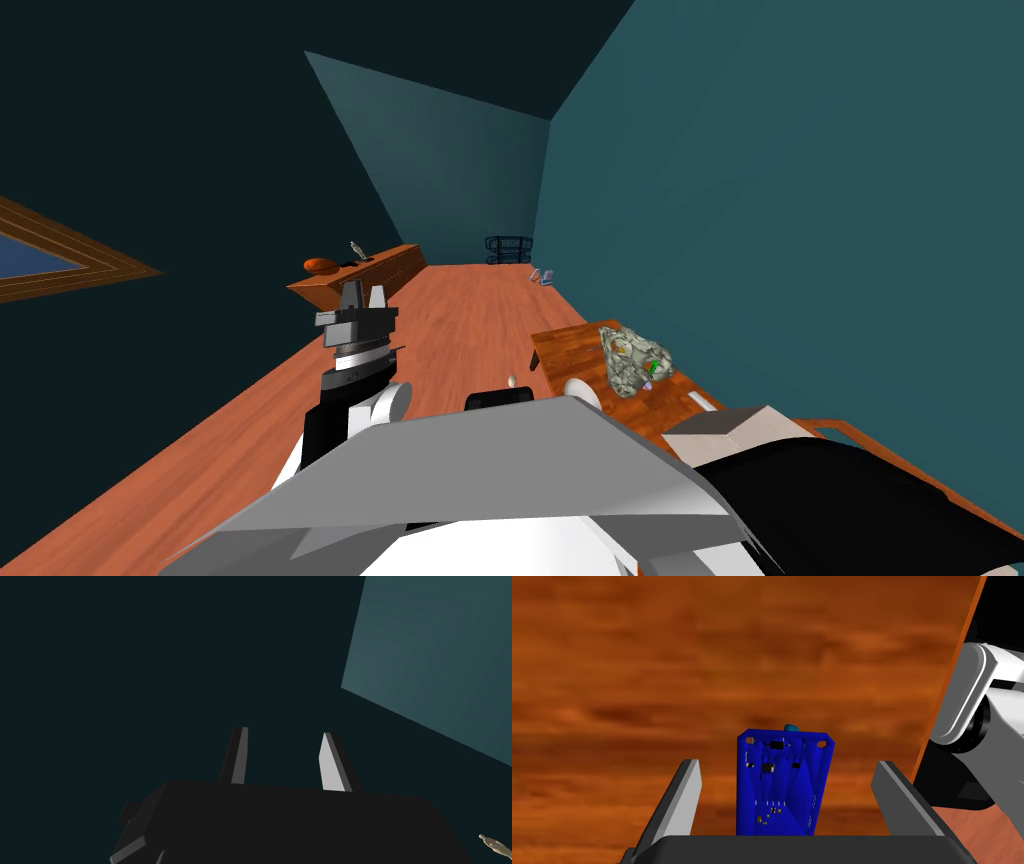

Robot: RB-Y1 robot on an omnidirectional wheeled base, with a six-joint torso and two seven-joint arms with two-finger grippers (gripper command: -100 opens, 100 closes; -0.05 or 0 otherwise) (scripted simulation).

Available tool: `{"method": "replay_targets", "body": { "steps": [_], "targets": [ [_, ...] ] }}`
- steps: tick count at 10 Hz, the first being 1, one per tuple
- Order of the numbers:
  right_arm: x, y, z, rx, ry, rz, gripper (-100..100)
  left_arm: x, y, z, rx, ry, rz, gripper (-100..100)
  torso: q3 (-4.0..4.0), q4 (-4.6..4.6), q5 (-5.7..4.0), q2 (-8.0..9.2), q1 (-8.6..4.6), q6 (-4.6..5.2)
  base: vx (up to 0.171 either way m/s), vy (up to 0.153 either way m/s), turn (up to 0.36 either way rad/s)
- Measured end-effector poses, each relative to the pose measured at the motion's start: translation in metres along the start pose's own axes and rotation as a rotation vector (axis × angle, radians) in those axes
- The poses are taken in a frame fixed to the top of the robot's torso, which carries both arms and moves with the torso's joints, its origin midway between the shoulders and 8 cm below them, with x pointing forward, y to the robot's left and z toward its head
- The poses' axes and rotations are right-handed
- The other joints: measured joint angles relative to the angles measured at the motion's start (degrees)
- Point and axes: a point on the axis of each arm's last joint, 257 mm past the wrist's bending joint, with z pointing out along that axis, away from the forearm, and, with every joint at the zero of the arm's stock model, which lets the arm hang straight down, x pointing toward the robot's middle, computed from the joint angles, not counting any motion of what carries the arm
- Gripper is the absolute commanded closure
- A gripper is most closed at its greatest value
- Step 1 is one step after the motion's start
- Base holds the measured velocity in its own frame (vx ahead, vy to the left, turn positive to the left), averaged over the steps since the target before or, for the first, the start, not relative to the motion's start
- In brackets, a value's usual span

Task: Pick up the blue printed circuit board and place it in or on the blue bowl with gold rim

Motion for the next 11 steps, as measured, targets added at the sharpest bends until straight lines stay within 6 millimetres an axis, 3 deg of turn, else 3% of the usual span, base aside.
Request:
{"method": "replay_targets", "body": {
  "steps": [2,3,7,8,9,11],
  "targets": [
    [0.001,0.015,0.007,-0.003,0.003,0.025,-100,0.0,0.0,0.0,0.0,0.0,0.0,0,-0.02,-0.01,0.01,-0.03,0.03,0.01,-0.042,-0.04,0.078],
    [0.001,0.015,0.008,-0.001,0.003,0.026,100,0.0,0.0,0.0,0.0,0.0,0.0,0,-0.08,-0.03,0.03,-0.14,0.12,0.02,-0.005,-0.005,-0.003],
    [0.0,0.015,0.008,-0.002,0.002,0.027,100,0.0,0.0,0.0,0.0,0.0,0.0,0,-0.15,-0.07,0.03,-0.25,0.19,0.02,0.0,0.0,0.0],
    [0.0,0.015,0.008,-0.002,0.002,0.027,0,0.0,0.0,0.0,0.0,0.0,0.0,0,-0.15,-0.07,0.03,-0.26,0.19,0.02,0.0,0.0,0.0],
    [0.0,0.015,0.008,-0.002,0.002,0.027,100,0.0,0.0,0.0,0.0,0.0,0.0,0,-0.15,-0.07,0.03,-0.26,0.19,0.02,0.041,0.041,-0.201],
    [0.002,0.003,0.001,0.002,0.002,0.001,100,0.0,0.0,0.0,0.0,0.0,0.0,0,-0.26,-0.11,0.07,-0.45,0.45,0.05,0.071,0.072,-0.152]
  ]
}}
